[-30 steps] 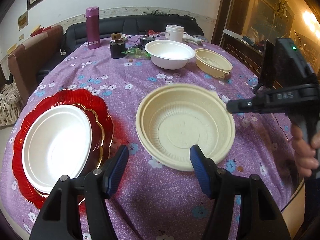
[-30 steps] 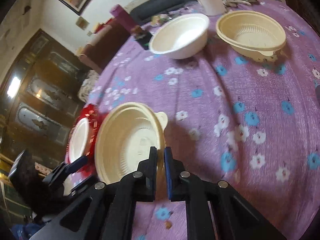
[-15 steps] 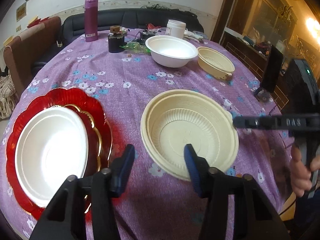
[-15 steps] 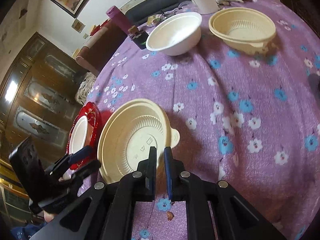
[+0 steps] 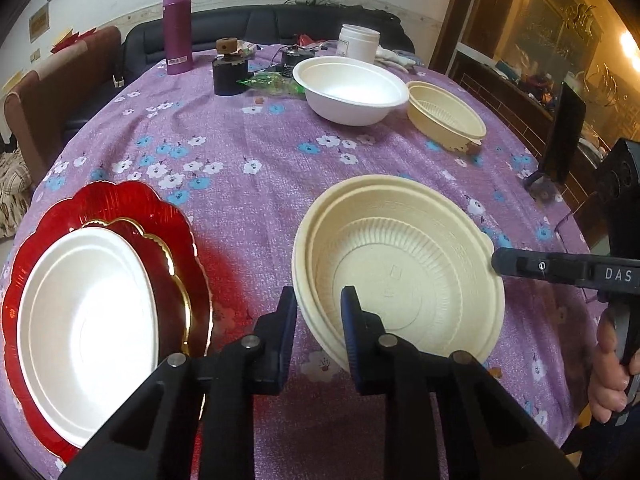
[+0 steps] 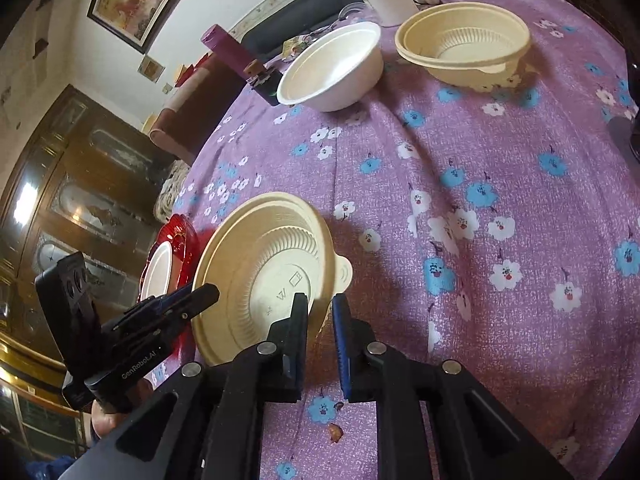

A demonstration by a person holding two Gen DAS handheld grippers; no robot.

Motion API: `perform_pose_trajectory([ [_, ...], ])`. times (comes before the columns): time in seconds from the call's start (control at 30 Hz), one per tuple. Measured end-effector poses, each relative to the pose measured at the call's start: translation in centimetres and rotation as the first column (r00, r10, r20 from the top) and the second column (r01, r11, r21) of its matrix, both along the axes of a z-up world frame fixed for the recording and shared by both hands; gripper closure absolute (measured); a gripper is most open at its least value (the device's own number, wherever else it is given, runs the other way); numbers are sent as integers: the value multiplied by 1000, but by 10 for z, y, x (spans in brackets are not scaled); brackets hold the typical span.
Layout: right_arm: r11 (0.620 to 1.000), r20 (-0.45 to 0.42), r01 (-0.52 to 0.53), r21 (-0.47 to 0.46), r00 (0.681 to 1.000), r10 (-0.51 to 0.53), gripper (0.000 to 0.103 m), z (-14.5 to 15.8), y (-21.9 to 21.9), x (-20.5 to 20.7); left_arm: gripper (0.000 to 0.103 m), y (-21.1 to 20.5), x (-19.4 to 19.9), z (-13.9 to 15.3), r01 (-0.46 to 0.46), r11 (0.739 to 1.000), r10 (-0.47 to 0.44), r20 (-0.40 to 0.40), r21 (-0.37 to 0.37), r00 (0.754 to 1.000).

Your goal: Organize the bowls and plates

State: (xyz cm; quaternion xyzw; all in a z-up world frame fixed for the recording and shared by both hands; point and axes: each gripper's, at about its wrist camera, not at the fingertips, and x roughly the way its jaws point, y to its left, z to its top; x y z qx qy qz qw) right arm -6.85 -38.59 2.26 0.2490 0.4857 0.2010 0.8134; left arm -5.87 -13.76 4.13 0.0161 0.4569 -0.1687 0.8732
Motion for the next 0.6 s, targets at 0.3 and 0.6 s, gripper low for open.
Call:
perform_pose_trajectory([
  [0.3,999,24,37,38,999,-38,89,-4,-5,-16,81,-4,-6,-4,1,1000,-2,33,15,999],
  [0.6,998,27,59,37,998,-60,77,-7,-4,-23,81,-6,-11,-4,15,1000,-17,55,27,998],
])
